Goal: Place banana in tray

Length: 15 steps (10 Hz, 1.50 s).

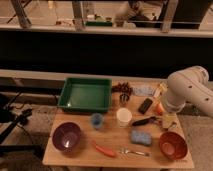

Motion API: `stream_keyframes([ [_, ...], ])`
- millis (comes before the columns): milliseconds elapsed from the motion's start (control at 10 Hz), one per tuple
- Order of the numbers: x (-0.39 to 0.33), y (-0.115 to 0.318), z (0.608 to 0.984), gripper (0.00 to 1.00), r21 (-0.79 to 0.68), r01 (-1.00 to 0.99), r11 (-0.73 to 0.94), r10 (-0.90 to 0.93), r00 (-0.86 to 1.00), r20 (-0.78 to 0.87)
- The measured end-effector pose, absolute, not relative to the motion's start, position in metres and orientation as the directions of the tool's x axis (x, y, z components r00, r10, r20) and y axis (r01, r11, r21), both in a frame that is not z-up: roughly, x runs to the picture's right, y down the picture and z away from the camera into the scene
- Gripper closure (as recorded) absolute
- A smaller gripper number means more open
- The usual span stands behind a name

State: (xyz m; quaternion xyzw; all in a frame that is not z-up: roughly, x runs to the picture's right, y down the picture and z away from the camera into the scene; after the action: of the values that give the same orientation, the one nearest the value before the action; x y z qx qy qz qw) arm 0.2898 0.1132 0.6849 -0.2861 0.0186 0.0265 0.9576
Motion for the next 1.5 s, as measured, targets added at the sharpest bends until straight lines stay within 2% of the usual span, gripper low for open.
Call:
stream_keyframes([
  [700, 0.291, 0.102, 0.694, 0.2, -0.535, -0.057, 0.843, 0.032, 0.998, -0.055],
  [1500, 0.303, 0.027, 0.776, 0.2, -0.464, -0.075, 0.883, 0.052, 0.997, -0.063],
])
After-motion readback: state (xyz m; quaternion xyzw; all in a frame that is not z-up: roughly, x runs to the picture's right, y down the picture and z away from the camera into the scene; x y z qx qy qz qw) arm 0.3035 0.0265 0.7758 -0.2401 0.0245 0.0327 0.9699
